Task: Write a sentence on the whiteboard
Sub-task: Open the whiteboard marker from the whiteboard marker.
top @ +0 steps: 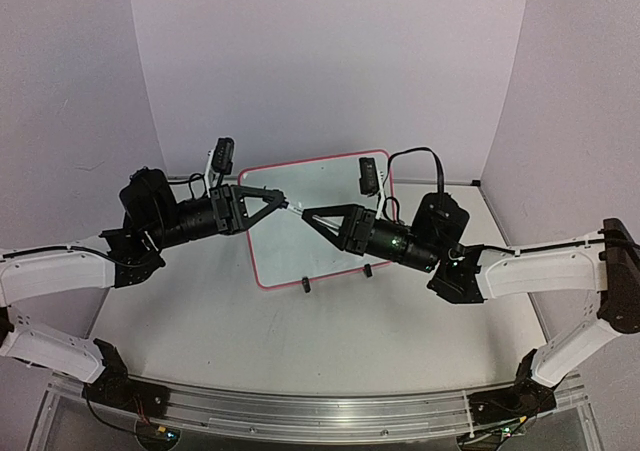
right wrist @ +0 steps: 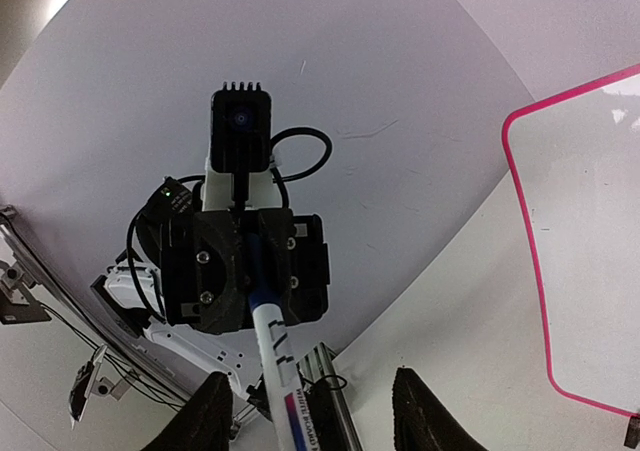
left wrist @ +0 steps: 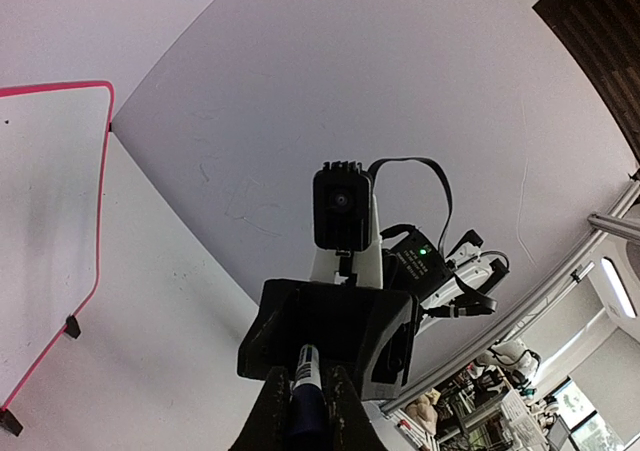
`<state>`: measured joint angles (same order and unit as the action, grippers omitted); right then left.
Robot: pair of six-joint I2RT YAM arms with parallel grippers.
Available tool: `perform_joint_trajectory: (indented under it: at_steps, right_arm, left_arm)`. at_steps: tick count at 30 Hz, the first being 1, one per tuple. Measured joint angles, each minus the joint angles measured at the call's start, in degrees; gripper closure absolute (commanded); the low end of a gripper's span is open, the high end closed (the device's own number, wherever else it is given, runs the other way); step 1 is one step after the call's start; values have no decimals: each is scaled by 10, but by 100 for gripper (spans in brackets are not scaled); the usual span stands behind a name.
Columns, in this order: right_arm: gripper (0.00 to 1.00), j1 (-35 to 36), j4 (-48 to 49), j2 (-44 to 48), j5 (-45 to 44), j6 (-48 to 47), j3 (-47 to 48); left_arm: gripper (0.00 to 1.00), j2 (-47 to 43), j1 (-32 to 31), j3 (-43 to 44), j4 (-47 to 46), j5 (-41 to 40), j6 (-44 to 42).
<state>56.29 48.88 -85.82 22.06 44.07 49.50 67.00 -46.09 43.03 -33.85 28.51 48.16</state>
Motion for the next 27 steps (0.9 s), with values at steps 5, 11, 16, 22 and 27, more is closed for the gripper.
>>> perform_joint_trajectory:
  at_steps: [5,11,16,22,27]
  right_arm:
    - [56,0,0,0,2,2,0]
    - [60,0,0,0,3,2,0]
    - [63,-1,-3,0,3,3,0]
    - [67,-4,-5,0,3,4,0]
    - [72,-5,-7,0,3,6,0]
  left_arm:
    - [100,0,0,0,17,-7,-3]
    - [100,0,0,0,23,-12,-3]
    - [100,5,0,1,22,-11,-3]
    - [100,21,0,10,15,0,1]
    - [100,29,0,12,6,5,4]
